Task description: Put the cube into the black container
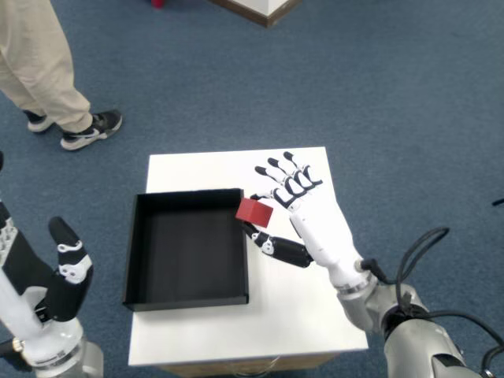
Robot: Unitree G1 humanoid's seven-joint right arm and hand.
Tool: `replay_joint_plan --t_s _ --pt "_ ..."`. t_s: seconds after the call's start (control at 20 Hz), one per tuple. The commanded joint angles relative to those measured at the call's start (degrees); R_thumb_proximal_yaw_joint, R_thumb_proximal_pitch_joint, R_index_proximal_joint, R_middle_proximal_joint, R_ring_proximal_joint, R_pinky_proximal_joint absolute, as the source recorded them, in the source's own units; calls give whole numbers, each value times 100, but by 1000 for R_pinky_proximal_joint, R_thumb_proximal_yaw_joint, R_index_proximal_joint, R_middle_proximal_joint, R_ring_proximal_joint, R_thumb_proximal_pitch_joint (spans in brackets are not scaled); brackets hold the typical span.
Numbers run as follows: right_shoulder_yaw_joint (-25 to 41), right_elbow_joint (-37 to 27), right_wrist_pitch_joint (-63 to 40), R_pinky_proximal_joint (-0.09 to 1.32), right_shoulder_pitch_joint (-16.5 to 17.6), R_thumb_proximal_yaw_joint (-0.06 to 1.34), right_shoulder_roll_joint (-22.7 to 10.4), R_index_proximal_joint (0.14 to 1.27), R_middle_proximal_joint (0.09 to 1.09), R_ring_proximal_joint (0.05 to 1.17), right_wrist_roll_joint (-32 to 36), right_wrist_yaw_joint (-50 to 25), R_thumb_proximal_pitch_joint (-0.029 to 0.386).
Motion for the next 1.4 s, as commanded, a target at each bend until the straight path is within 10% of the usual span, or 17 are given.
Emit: replay_joint_plan --t_s 0.05,1.4 --pt "127 369 -257 186 -305 1219 -13 1017 336 278 311 -215 186" --pt "965 -990 -270 91 -1278 1243 158 1032 308 225 861 929 178"
